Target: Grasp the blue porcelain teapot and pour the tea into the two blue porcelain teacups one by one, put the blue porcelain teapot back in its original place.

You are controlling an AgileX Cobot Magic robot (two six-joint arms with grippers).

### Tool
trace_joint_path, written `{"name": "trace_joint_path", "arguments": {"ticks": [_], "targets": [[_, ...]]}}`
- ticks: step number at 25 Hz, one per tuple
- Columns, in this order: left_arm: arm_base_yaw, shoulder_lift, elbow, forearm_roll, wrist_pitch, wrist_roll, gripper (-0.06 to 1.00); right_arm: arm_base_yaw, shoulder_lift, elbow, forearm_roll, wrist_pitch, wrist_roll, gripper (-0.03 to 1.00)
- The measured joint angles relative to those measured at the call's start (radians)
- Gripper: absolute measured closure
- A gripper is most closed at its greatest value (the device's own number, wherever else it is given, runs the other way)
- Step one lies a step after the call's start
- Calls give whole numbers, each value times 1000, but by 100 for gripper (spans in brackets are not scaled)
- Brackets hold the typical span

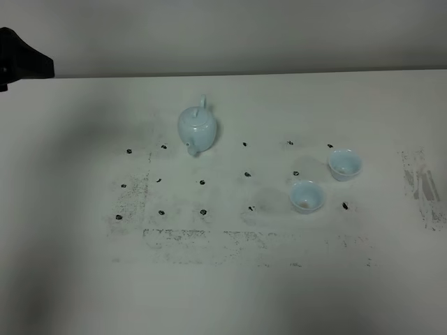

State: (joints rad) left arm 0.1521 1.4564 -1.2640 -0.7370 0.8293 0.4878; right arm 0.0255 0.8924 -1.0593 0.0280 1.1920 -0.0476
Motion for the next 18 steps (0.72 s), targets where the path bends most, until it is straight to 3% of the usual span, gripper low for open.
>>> {"name": "trace_joint_path", "arguments": {"ticks": [7,18], "targets": [[0,0,0,-11,-4,17,22,0,-236,293,-98,-129,26,39],[0,0,0,-29,-5,25,22,0,-486,513,-65,-116,30,39]]}}
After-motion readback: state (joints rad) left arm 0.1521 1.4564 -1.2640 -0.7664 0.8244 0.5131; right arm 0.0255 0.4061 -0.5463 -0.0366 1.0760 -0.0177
